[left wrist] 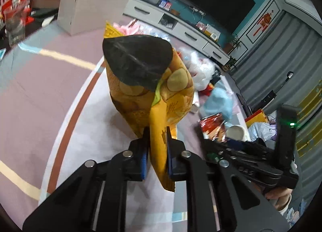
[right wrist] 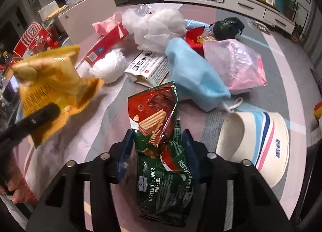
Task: Collect trash
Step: 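Grasp the green wafer bag with the right tool and lift it, then carry both bags to the black bin and drop them in with both tools, then grasp the red cigarette box with the left tool while the right tool grasps the paper cup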
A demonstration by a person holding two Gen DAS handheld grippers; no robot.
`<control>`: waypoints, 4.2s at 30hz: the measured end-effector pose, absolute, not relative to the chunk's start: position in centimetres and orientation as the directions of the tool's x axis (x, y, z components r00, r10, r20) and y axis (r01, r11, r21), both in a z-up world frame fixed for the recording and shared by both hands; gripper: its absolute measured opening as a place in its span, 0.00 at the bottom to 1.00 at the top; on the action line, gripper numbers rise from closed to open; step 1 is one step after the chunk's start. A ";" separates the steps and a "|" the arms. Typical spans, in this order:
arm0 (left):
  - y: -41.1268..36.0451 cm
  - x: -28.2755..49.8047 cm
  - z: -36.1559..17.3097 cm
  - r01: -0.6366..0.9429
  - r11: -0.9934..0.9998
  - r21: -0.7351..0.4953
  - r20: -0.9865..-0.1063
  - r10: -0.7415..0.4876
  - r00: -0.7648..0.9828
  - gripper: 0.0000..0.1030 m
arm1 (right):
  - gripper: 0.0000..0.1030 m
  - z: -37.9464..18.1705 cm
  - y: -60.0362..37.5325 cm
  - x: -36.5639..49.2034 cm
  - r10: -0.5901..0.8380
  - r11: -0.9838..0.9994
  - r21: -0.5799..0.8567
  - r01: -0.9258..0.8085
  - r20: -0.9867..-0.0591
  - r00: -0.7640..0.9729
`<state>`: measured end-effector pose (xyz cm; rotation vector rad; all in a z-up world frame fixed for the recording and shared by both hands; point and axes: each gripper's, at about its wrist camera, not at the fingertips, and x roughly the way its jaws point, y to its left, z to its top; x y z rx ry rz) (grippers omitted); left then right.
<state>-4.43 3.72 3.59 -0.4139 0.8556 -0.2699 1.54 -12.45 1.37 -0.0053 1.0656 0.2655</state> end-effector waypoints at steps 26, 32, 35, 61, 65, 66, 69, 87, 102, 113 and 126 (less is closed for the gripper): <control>-18.7 -7.4 11.5 0.440 0.855 -0.273 -0.628 -0.505 0.592 0.16 | 0.27 14.0 -35.0 -9.2 -0.089 0.940 0.204 0.272 -0.625 0.776; -25.8 -7.6 10.7 0.537 0.796 -0.278 -0.652 -0.567 0.503 0.16 | 0.28 13.2 -41.6 -12.6 -0.162 0.849 0.294 0.438 -0.645 0.747; -29.2 -7.5 10.0 0.579 0.766 -0.278 -0.668 -0.587 0.457 0.16 | 0.28 12.4 -44.3 -14.1 -0.174 0.806 0.332 0.490 -0.659 0.732; -42.0 -7.1 2.0 0.677 0.667 -0.310 -0.810 -0.558 0.179 0.23 | 0.29 5.7 -51.8 -15.9 -0.231 0.588 0.309 0.747 -0.821 0.522; -41.7 -7.2 2.4 0.676 0.669 -0.308 -0.804 -0.564 0.192 0.49 | 0.47 6.1 -51.8 -16.0 -0.237 0.588 0.317 0.744 -0.812 0.534; -41.5 -7.2 2.6 0.678 0.669 -0.305 -0.799 -0.567 0.201 0.57 | 0.52 6.3 -51.7 -16.0 -0.237 0.591 0.320 0.740 -0.808 0.539; -39.9 -7.3 4.0 0.671 0.684 -0.288 -0.783 -0.571 0.246 0.72 | 0.69 7.1 -51.1 -15.9 -0.244 0.609 0.325 0.723 -0.791 0.561; -14.0 -1.4 12.9 0.224 0.946 -0.235 -0.651 -0.324 0.686 0.96 | 0.97 13.8 -37.1 -9.0 0.012 0.890 0.364 0.274 -0.620 0.784; 1.6 7.0 5.7 -0.002 0.953 -0.302 -0.763 -0.241 0.600 0.95 | 0.97 4.7 -22.8 0.8 0.118 0.981 0.182 0.070 -0.839 0.531; 0.5 12.1 2.1 0.071 0.958 -0.277 -0.792 -0.270 0.547 0.95 | 0.97 2.2 -22.7 1.7 0.098 0.987 0.144 0.064 -0.879 0.466; 0.5 11.1 1.1 0.062 0.965 -0.256 -0.793 -0.246 0.558 0.81 | 0.90 0.9 -21.7 1.8 0.099 0.992 0.121 0.026 -0.901 0.422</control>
